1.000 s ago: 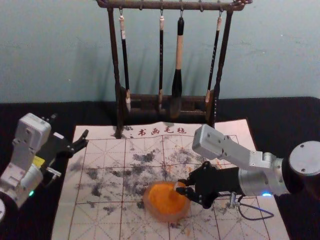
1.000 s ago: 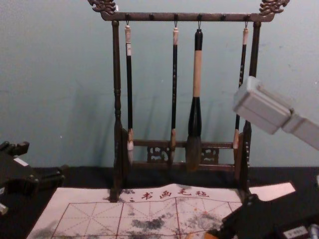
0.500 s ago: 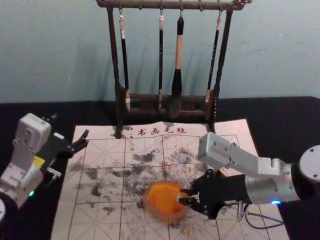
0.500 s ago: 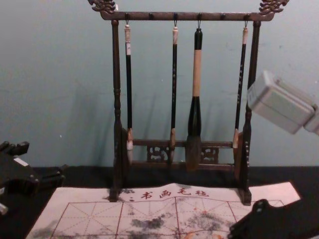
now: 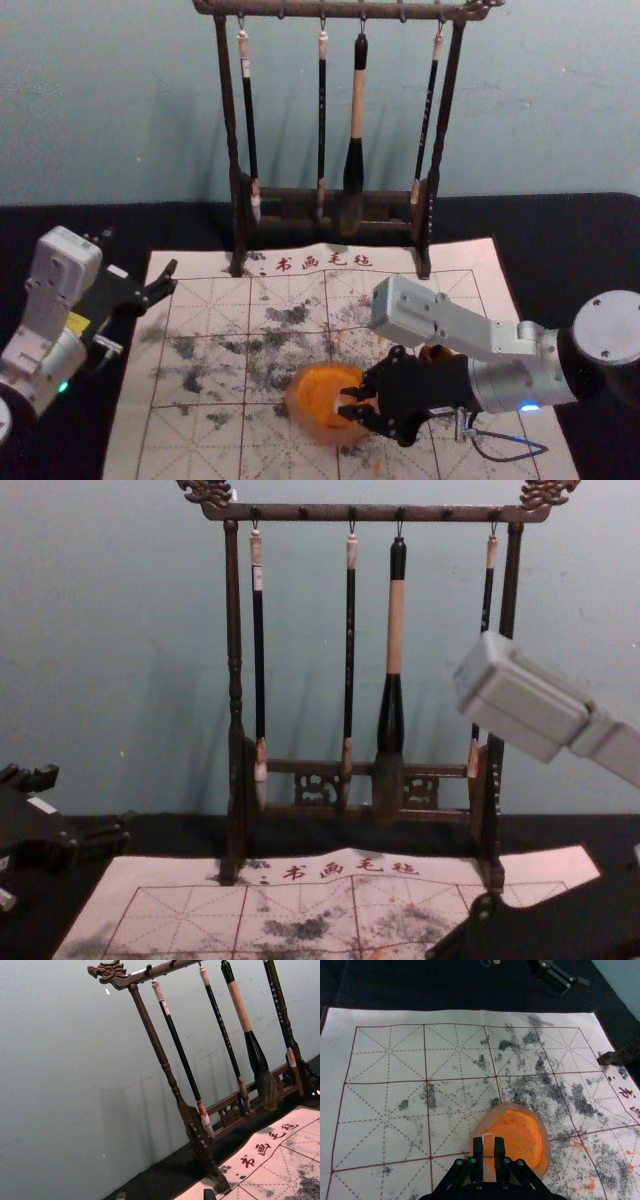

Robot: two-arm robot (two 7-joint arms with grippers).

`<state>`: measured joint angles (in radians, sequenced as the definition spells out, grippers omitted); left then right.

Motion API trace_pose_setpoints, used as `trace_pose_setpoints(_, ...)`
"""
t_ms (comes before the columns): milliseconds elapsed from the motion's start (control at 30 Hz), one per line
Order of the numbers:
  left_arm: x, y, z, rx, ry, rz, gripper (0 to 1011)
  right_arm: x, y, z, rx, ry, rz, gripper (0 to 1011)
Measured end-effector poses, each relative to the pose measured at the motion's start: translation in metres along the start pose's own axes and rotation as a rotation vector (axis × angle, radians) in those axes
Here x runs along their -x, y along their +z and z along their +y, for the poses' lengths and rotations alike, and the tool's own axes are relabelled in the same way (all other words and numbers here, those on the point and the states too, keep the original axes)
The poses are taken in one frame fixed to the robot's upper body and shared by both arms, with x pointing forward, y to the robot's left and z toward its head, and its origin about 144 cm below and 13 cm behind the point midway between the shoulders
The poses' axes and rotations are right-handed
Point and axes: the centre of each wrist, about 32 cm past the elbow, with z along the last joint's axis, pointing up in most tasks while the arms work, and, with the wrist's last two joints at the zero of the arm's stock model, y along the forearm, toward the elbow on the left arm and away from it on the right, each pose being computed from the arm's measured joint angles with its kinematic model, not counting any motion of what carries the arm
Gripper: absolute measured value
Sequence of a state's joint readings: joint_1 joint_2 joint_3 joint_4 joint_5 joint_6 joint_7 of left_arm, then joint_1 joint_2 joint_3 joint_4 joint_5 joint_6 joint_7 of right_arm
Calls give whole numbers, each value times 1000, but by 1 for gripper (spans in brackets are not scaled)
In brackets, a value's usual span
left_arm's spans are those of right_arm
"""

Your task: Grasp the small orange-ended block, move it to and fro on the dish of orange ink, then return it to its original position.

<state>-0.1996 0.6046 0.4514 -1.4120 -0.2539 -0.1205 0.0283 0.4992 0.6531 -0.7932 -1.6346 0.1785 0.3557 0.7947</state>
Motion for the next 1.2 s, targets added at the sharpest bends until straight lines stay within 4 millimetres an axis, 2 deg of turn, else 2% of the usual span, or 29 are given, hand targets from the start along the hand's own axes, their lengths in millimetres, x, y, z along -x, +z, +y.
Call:
trace_pose_setpoints(467, 0, 0, 0, 0, 0, 0, 1001, -13, 3, 9, 24, -36, -8, 88)
trace_pose_setpoints(767, 0, 0, 0, 0, 0, 0, 1001, -22, 1, 7, 42, -71, 4, 88)
trace_pose_setpoints(1200, 0, 0, 0, 0, 0, 0, 1001, -14, -1, -8, 56, -58, -17, 88)
